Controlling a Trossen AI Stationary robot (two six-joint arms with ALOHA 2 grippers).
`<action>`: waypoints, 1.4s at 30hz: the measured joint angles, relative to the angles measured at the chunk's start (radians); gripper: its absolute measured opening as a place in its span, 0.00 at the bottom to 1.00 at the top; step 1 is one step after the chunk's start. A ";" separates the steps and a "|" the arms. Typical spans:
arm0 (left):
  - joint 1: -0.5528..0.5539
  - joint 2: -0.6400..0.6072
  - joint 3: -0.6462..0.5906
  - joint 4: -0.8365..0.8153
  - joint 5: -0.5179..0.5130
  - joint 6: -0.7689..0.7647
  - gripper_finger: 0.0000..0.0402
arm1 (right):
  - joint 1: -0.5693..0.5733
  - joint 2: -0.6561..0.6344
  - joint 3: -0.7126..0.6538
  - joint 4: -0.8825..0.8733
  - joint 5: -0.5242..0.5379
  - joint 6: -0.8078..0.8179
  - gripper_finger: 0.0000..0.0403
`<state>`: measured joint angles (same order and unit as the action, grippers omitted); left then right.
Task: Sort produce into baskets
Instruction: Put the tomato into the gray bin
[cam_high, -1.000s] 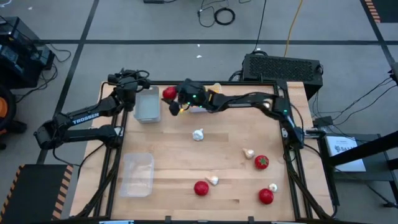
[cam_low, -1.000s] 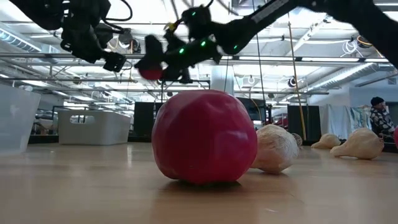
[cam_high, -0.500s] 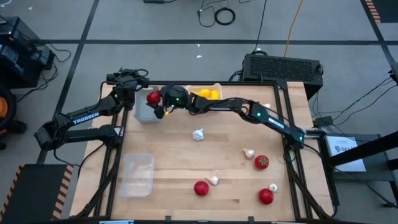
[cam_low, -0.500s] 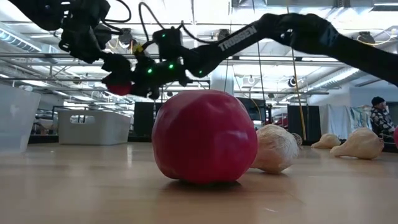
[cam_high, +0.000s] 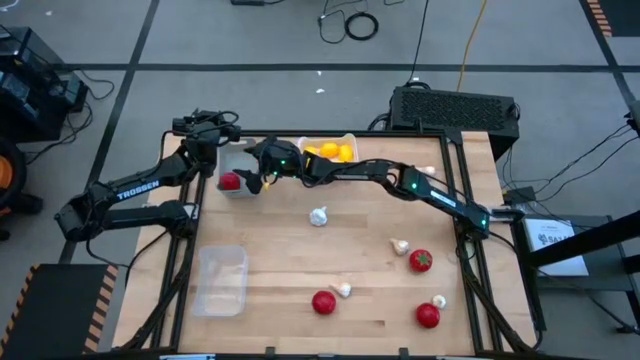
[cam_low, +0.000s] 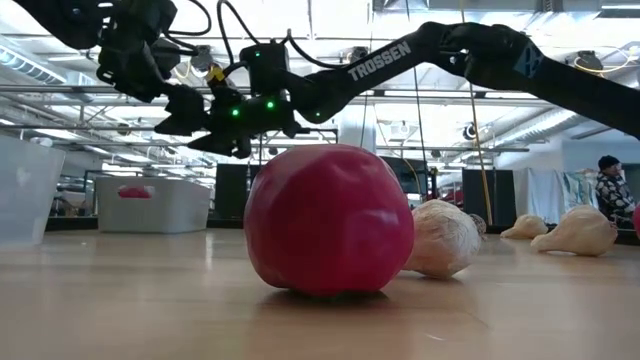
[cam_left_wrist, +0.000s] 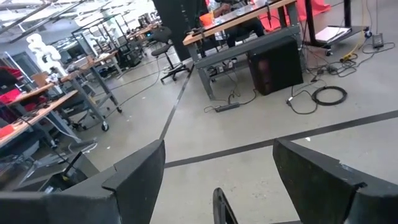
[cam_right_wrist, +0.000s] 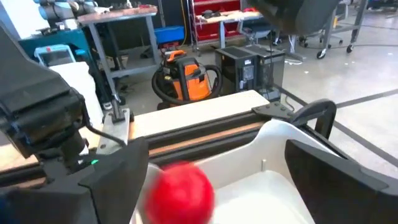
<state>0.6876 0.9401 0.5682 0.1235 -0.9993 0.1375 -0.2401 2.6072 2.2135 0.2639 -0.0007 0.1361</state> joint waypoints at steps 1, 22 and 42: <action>0.000 0.000 0.000 0.001 0.000 0.000 0.76 | 0.000 0.000 0.000 -0.005 -0.003 -0.002 0.91; 0.000 0.000 0.000 0.001 0.191 0.054 0.76 | 0.059 -0.475 0.000 -1.452 -0.054 -0.157 0.90; 0.005 0.009 0.000 0.042 1.007 0.160 0.76 | 0.377 -0.794 -0.438 -1.840 -0.124 0.814 0.90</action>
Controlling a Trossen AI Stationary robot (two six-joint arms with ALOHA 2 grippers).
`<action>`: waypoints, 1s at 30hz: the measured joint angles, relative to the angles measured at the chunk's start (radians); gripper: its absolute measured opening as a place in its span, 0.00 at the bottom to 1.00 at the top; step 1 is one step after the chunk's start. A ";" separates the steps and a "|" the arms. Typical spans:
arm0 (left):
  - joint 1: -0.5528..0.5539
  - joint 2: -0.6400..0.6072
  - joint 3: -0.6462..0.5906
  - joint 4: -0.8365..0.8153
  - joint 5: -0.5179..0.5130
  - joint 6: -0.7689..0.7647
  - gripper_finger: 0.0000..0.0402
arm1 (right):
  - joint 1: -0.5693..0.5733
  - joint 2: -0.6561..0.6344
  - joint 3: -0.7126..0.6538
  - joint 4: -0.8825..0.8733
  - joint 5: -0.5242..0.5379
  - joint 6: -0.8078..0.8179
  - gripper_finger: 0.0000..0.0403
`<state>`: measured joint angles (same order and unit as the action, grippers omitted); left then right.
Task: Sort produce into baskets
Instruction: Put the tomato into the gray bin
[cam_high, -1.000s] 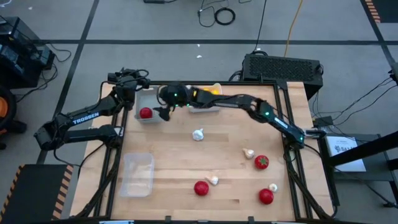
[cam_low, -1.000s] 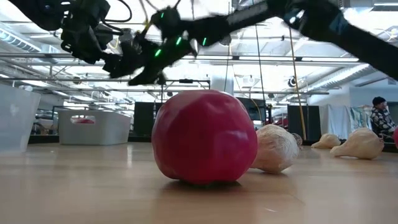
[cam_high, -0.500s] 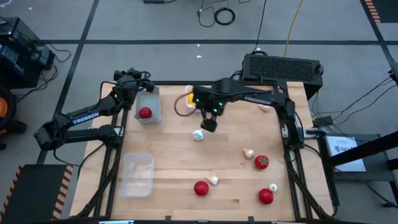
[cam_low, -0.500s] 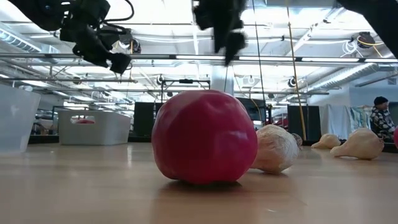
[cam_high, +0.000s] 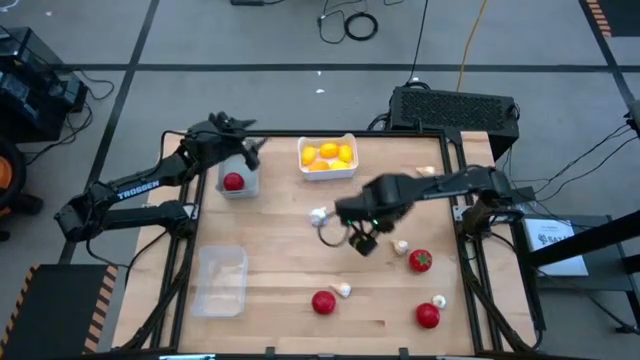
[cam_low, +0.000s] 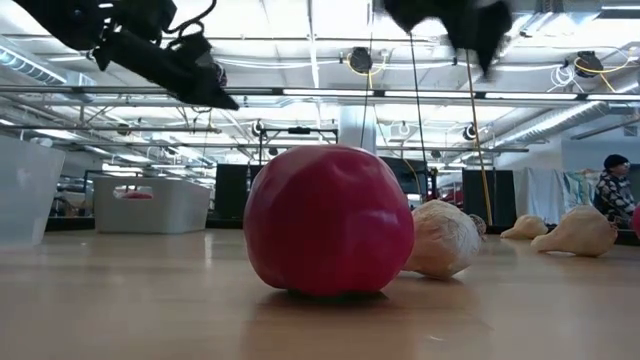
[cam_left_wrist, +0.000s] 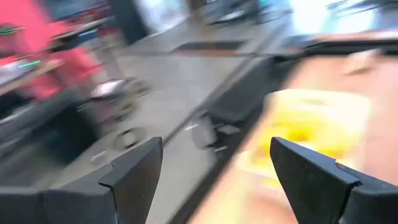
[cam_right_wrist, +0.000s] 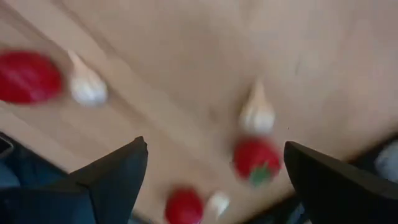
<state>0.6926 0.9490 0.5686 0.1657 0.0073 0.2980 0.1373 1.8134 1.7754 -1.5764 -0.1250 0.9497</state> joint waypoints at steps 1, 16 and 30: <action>-0.001 0.002 0.000 0.006 0.062 -0.002 0.76 | 0.015 -0.014 -0.048 0.004 -0.042 0.046 0.90; -0.119 0.014 0.001 0.013 0.228 -0.083 0.76 | 0.120 -0.086 -0.396 0.009 -0.199 0.241 0.90; -0.184 0.014 0.001 -0.063 0.228 -0.030 0.76 | 0.063 -0.086 -0.591 0.131 -0.297 0.052 0.99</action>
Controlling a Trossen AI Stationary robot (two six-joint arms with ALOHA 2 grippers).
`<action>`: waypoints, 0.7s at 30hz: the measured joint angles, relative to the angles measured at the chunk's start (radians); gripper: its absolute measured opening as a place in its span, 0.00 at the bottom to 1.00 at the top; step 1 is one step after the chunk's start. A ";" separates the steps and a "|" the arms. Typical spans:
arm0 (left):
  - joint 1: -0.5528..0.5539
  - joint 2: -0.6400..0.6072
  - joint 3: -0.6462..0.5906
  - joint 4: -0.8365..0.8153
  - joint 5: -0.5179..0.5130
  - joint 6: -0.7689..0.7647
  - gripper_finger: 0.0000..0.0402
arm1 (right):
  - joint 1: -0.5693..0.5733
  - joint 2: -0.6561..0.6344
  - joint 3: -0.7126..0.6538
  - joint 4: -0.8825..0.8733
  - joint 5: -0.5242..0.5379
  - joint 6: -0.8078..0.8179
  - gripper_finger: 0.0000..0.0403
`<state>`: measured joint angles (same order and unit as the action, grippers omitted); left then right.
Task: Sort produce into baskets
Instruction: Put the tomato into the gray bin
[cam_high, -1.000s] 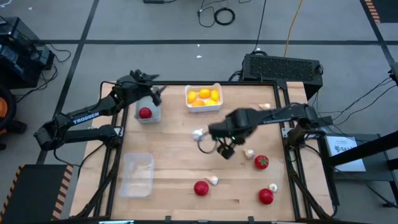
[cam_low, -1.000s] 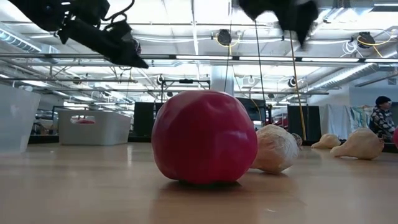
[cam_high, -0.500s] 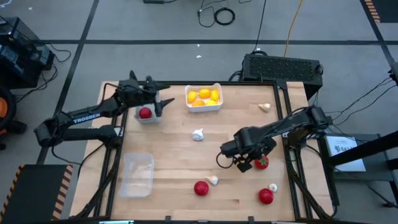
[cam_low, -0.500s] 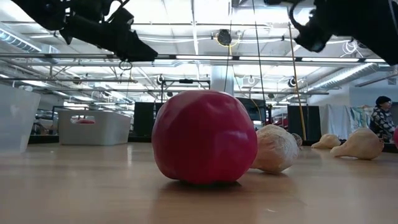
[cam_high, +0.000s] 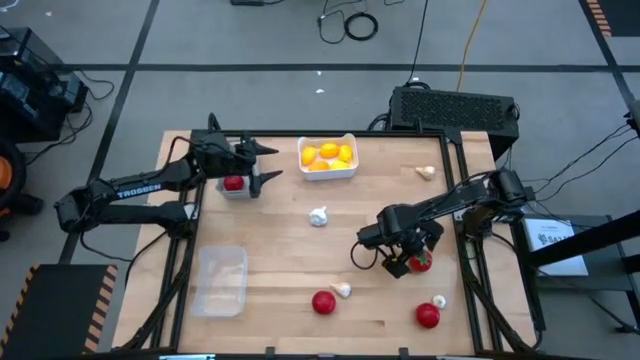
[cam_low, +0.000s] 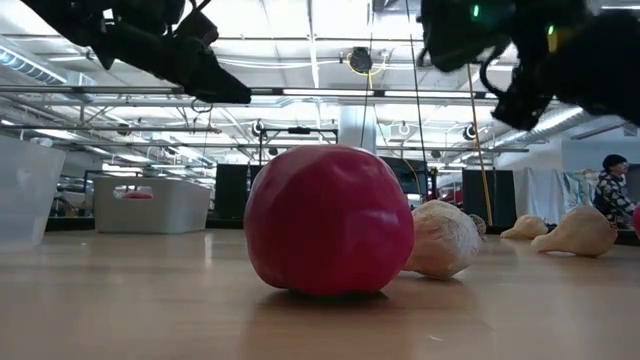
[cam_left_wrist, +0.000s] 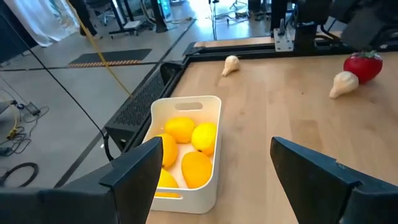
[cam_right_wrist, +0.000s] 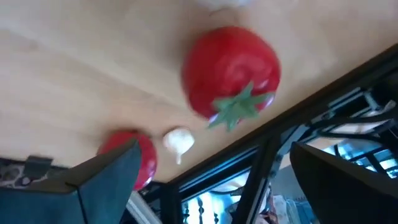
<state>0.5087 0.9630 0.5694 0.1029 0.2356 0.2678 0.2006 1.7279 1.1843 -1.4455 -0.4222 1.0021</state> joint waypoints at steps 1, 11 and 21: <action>0.000 0.000 0.000 -0.005 0.000 0.001 0.76 | -0.010 0.000 -0.016 0.005 0.001 -0.013 0.99; 0.000 0.000 0.000 -0.067 -0.001 0.003 0.76 | -0.091 0.000 -0.172 0.105 -0.018 -0.104 0.99; 0.000 0.000 0.000 -0.115 -0.003 0.003 0.76 | -0.109 0.000 -0.269 0.252 -0.066 -0.121 0.99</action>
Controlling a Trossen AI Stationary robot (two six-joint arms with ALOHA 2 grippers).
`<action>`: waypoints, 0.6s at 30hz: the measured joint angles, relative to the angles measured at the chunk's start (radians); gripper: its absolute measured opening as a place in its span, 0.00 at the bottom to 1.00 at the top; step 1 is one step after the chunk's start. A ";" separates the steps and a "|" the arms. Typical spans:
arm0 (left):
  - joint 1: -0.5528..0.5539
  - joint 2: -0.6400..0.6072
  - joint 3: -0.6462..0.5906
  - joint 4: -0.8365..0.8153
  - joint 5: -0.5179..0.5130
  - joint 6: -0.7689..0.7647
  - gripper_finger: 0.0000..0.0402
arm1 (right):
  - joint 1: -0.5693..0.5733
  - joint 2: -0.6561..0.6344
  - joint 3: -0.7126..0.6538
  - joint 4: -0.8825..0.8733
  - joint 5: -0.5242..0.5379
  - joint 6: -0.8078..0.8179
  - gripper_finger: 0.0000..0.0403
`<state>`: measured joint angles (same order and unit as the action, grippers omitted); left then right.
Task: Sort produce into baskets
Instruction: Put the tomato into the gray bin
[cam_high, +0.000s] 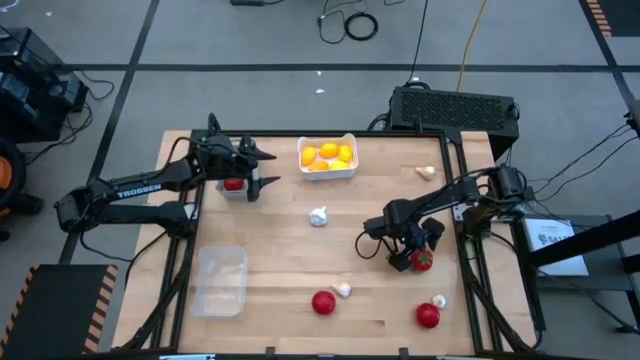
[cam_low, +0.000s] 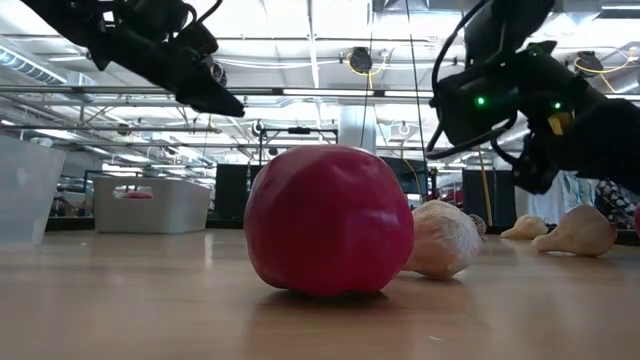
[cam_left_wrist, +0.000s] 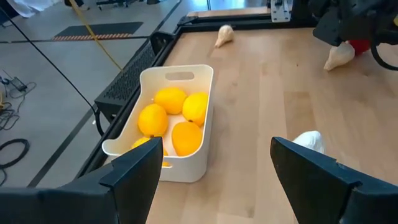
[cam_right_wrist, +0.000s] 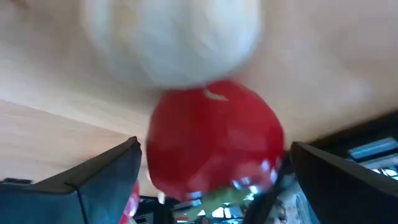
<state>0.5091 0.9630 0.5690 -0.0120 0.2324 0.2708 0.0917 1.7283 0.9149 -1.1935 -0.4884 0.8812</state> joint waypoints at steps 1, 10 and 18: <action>0.000 0.000 0.000 -0.005 0.000 0.001 0.76 | 0.000 0.000 -0.010 0.024 -0.011 0.000 0.99; 0.000 0.000 0.000 -0.029 -0.001 0.005 0.76 | 0.001 0.000 -0.028 0.091 -0.016 0.022 0.97; 0.000 0.000 0.000 -0.037 -0.001 0.004 0.76 | 0.001 0.000 -0.027 0.096 -0.016 0.034 0.83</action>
<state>0.5090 0.9630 0.5690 -0.0490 0.2317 0.2752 0.0929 1.7283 0.8875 -1.0976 -0.5045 0.9150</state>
